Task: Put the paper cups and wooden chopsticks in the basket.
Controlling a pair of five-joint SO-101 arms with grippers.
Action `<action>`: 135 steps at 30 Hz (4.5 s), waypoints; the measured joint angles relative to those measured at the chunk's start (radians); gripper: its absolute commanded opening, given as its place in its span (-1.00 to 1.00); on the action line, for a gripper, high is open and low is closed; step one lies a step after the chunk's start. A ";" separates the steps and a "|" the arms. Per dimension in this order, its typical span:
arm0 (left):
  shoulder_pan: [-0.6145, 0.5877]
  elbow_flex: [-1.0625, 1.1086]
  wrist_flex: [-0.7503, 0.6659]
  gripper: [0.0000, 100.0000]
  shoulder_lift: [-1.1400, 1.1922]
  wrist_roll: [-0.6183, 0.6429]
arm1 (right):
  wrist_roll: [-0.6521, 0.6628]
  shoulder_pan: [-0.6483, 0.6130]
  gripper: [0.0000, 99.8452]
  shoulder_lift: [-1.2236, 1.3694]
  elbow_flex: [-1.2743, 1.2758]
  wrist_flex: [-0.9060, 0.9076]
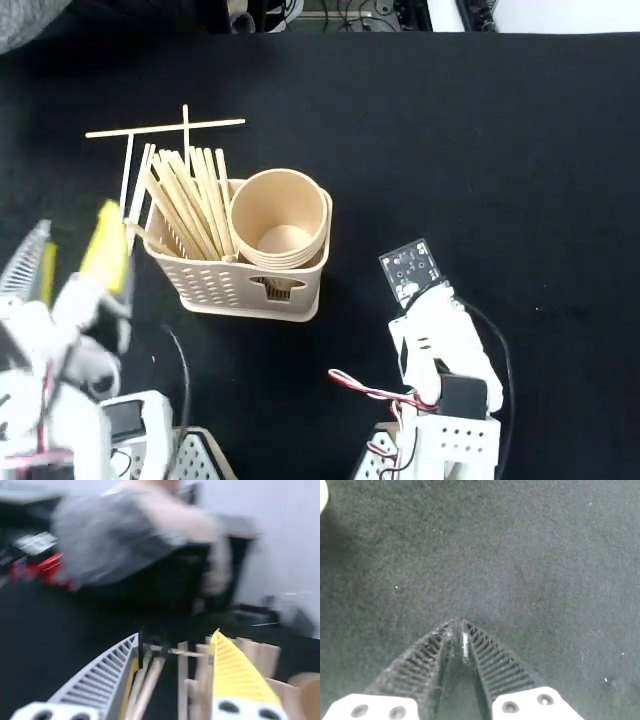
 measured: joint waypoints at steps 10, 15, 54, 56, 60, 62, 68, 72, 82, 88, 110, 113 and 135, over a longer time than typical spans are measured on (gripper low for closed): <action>-0.146 -0.055 0.000 -0.54 0.522 0.000 | 0.000 0.000 -0.97 0.000 0.000 0.000; -0.146 -0.109 -0.005 -0.54 0.747 0.000 | 0.000 0.000 -0.97 0.000 0.000 0.000; 0.002 -0.738 -0.058 -0.90 1.989 -0.226 | 0.000 0.000 -0.97 0.000 0.000 0.000; 0.002 -0.746 -0.026 -0.96 1.989 -0.269 | 0.000 0.000 -0.97 0.000 0.000 0.000; -0.002 -0.749 0.020 -0.95 1.990 -0.319 | 0.000 0.000 -0.97 0.000 0.000 0.000; 0.000 -0.749 0.040 -0.95 1.990 -0.338 | 0.000 0.000 -0.97 0.000 0.000 0.000; -0.002 -0.692 0.069 -0.95 1.866 -0.348 | 0.000 0.000 -0.97 0.000 0.000 0.000; -0.002 -0.589 0.069 -0.94 1.685 -0.350 | 0.000 0.000 -0.97 0.000 0.000 0.000; -0.003 -0.224 -0.064 -0.94 1.143 -0.350 | 0.000 0.000 -0.97 0.000 0.000 0.000; -0.003 -0.080 -0.138 -0.94 0.842 -0.344 | 0.000 0.000 -0.97 0.000 0.000 0.000; -0.002 -0.209 -0.209 -0.95 0.425 0.066 | 0.000 0.000 -0.97 0.000 0.000 0.000; 0.054 -0.210 -0.173 -0.95 0.302 0.066 | 0.000 0.000 -0.97 0.000 0.000 0.000; 0.506 0.052 -0.184 -0.94 0.078 0.017 | 0.000 0.000 -0.97 0.000 0.000 0.000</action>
